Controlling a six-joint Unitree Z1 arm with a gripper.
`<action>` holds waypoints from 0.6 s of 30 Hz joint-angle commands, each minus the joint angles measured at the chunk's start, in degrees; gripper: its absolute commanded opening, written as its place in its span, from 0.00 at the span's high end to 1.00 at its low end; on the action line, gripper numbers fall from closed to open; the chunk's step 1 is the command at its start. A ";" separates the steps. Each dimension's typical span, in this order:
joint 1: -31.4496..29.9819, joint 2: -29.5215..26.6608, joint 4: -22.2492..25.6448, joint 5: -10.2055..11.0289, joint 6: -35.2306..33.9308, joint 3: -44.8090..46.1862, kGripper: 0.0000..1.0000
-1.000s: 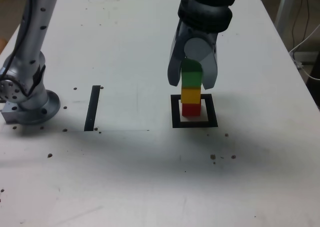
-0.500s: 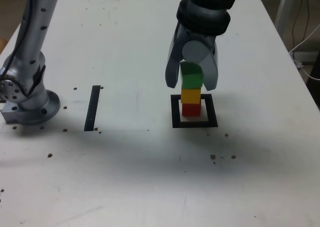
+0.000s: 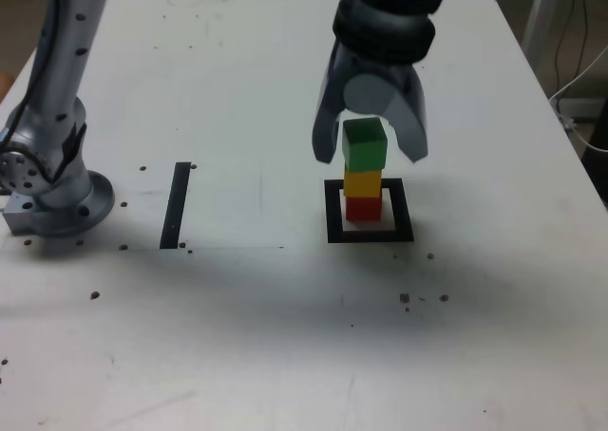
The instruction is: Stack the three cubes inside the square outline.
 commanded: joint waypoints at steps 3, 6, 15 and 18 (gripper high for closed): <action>0.14 -4.45 0.63 1.63 -0.57 1.20 0.01; 0.27 -7.50 0.63 2.28 -1.23 3.26 0.01; 1.19 -16.96 -0.42 1.83 -2.75 14.67 0.01; 1.19 -19.94 -1.23 1.86 -3.15 18.60 0.01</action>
